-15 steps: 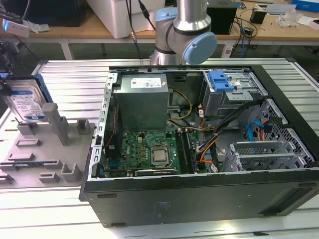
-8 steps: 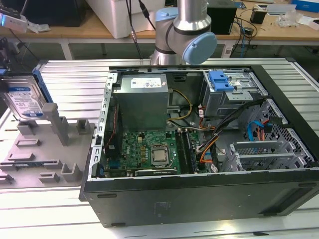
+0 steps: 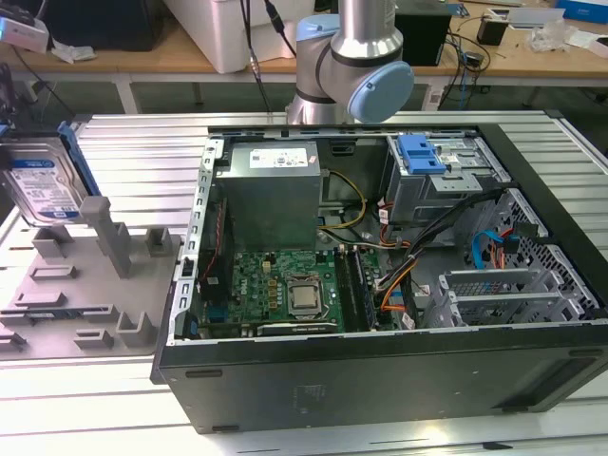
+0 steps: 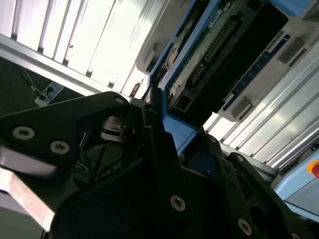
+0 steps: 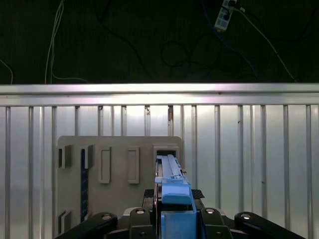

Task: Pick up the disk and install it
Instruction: 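Pick up the disk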

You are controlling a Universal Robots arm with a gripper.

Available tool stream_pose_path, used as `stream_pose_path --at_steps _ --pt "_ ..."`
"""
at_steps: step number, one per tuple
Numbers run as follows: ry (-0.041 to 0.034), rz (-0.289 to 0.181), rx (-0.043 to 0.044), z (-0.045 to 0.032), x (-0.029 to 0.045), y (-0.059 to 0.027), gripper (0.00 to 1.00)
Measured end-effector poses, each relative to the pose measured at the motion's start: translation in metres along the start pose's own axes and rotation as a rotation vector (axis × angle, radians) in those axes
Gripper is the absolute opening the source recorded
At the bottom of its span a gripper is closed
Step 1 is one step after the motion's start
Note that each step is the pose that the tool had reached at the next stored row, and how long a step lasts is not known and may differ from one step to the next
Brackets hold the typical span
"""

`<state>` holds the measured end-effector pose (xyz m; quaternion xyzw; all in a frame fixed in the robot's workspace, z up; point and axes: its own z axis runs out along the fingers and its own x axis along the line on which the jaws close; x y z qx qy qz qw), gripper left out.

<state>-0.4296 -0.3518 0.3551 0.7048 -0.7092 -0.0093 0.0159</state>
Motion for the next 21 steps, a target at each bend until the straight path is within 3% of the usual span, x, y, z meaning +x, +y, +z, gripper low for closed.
stream_pose_path --at_steps 13,21 --pt "0.0050 0.000 0.0000 -0.0195 0.0002 0.0007 0.37" --pt "0.0136 0.001 0.0000 -0.0349 0.0003 0.0012 0.37"
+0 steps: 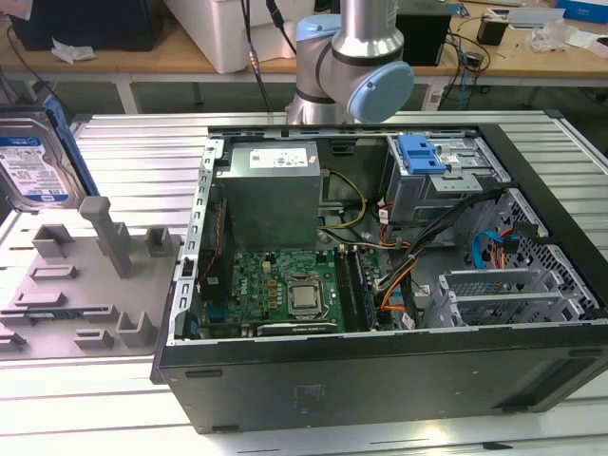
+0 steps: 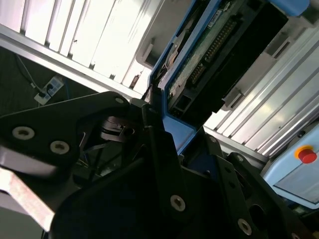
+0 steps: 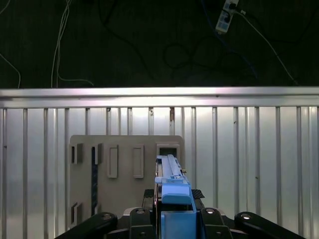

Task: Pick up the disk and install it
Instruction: 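Pick up the disk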

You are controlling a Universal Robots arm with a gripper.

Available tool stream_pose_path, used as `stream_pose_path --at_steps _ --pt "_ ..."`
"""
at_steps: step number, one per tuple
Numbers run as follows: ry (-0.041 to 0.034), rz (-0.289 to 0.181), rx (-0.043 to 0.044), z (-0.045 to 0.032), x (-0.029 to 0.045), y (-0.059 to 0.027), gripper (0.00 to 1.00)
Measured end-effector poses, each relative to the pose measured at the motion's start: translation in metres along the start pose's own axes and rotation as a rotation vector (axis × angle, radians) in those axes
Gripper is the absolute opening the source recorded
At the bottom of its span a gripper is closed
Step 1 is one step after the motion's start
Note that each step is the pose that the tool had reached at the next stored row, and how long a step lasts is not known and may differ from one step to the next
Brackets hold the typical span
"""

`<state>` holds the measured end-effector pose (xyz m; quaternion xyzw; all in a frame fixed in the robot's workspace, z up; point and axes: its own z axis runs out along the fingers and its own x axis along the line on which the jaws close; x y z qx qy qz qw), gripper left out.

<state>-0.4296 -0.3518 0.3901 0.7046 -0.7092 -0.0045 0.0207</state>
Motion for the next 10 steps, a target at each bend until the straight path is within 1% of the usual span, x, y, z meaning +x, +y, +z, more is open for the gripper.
stream_pose_path --at_steps 7,10 --pt "0.0081 0.000 0.0000 -0.0137 0.0003 0.0005 0.37" --pt "0.0103 0.000 0.0001 -0.0179 0.0004 0.0006 0.37"
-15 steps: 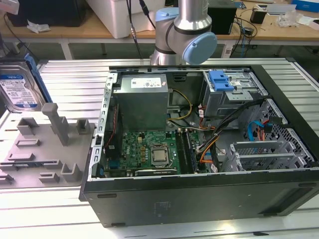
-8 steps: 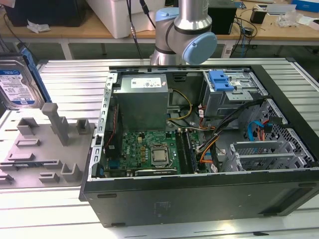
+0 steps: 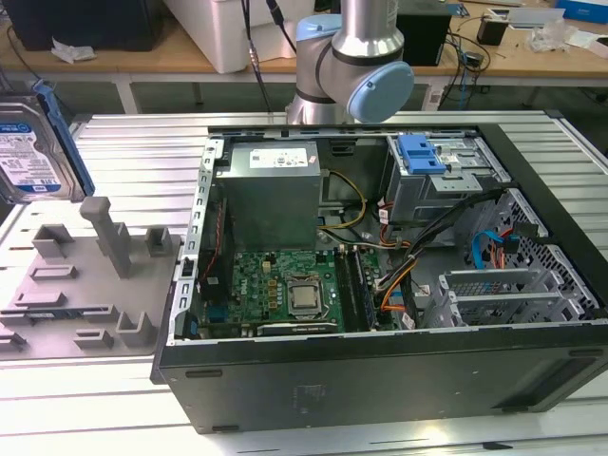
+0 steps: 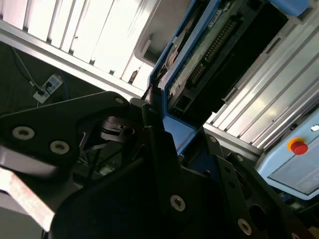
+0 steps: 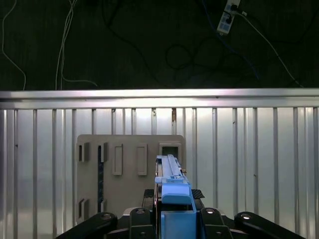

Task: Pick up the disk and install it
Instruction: 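Pick up the disk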

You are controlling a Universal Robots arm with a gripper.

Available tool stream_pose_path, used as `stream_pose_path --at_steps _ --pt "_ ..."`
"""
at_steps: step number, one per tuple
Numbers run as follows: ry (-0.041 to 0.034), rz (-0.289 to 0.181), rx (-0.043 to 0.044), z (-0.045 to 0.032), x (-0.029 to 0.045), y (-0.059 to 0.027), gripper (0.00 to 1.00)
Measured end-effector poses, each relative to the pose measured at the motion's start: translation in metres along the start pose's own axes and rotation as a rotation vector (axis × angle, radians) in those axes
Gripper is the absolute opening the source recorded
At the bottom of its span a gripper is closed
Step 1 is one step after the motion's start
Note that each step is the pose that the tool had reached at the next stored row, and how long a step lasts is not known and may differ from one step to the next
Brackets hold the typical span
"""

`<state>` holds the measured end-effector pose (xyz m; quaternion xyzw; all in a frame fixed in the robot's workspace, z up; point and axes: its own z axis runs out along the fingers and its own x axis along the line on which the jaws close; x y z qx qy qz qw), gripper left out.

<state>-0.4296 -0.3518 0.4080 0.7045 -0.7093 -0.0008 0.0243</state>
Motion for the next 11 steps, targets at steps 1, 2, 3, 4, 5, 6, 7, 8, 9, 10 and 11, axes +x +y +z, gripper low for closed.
stream_pose_path --at_steps 1,2,3,4,5,6,7,8,9,10,11 --pt "0.0009 0.000 0.0000 -0.0019 0.0001 0.0001 0.37" --pt "0.0015 0.000 -0.0001 -0.0033 0.0001 0.0001 0.37" --pt "0.0021 0.000 0.0000 -0.0046 0.0002 0.0002 0.37" --pt "0.0025 0.000 0.0001 -0.0059 0.0002 0.0002 0.37" --pt "0.0035 0.000 0.0000 -0.0087 0.0003 0.0003 0.37" --pt "0.0039 0.000 0.0001 -0.0101 0.0004 0.0004 0.37" --pt "0.0044 0.000 -0.0001 -0.0116 0.0004 0.0004 0.37" --pt "0.0049 0.000 0.0000 -0.0130 0.0004 0.0005 0.37" --pt "0.0054 0.000 0.0000 -0.0143 0.0005 0.0005 0.37" --pt "0.0060 0.000 0.0000 -0.0166 0.0006 0.0006 0.37" --pt "0.0063 0.000 0.0001 -0.0179 0.0006 0.0006 0.37"
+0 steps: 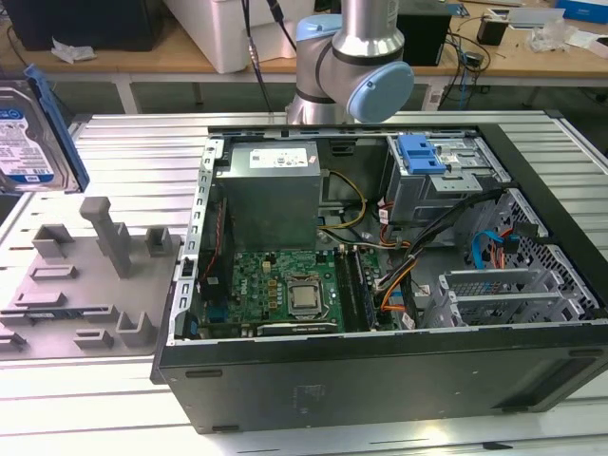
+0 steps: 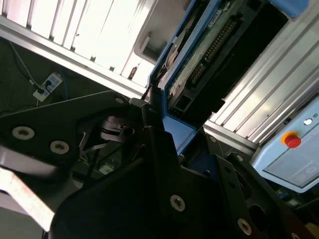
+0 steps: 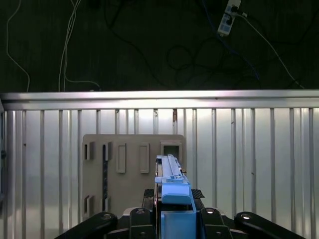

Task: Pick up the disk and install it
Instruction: 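Pick up the disk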

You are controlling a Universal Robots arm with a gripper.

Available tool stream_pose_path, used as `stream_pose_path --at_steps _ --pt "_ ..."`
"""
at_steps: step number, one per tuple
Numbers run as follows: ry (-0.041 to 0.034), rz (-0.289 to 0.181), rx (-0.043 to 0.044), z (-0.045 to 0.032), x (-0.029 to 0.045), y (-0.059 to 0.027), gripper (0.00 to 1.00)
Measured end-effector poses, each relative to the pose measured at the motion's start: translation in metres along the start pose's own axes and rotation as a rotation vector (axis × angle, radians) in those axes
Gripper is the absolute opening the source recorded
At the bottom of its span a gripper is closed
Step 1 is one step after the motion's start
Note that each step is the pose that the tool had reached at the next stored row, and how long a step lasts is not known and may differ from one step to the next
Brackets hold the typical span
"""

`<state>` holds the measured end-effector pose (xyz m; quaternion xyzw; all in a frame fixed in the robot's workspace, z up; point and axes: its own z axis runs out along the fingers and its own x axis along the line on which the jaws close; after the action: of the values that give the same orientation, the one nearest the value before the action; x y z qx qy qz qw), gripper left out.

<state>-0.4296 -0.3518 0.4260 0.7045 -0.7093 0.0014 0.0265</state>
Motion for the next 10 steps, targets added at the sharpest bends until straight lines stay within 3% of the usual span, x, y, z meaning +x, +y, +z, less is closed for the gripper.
stream_pose_path --at_steps 10 --pt "0.0049 0.000 0.0000 -0.0167 0.0007 0.0006 0.37"
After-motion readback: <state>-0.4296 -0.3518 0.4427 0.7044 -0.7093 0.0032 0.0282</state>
